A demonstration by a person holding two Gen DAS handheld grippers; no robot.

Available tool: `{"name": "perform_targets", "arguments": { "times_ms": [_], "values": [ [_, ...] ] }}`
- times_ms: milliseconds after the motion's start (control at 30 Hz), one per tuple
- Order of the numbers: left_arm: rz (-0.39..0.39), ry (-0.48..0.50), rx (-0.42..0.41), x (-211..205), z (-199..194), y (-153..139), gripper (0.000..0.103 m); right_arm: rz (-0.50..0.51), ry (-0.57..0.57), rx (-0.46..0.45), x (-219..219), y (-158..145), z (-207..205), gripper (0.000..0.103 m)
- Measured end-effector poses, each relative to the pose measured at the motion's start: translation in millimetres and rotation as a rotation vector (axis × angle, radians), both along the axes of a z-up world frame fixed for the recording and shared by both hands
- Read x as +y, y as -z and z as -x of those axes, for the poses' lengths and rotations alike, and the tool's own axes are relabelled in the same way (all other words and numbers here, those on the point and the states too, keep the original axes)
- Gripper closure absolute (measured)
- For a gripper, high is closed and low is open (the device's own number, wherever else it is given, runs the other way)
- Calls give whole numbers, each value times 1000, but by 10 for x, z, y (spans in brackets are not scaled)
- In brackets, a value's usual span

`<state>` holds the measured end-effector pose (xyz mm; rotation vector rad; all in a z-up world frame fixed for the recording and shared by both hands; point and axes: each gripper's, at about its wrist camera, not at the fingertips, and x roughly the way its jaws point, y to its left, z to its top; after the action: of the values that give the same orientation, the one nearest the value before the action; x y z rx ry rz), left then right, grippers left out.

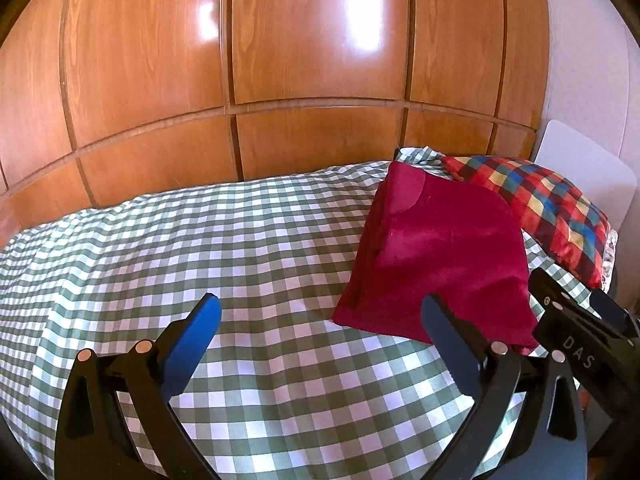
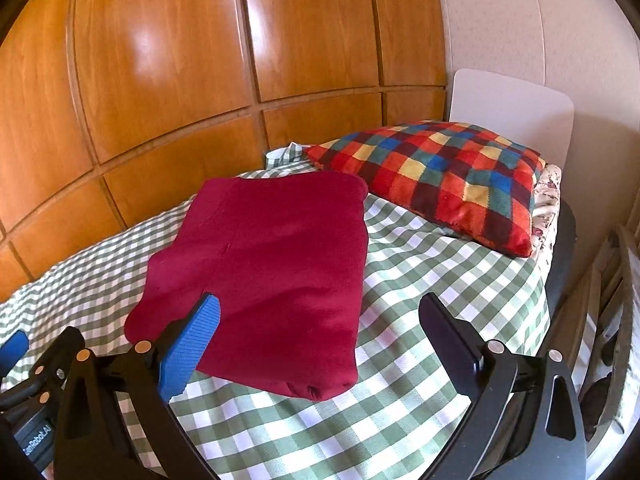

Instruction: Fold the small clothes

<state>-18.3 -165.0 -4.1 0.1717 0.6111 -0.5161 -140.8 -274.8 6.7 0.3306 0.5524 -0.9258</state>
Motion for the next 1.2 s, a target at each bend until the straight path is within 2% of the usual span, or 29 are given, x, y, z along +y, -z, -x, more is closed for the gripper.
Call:
{"name": "perform_targets", "arguments": {
  "times_ms": [367, 900, 1200],
  "values": [
    [-24, -1, -39, -67, 53, -43, 3, -12, -3, 1, -28, 10, -4, 4],
    [3, -9, -18, -86, 16, -98, 3, 4, -27, 16, 49, 2, -33, 4],
    [4, -13, -36, -53, 24, -122, 3, 12, -43, 29, 70, 11, -61, 4]
  ]
}}
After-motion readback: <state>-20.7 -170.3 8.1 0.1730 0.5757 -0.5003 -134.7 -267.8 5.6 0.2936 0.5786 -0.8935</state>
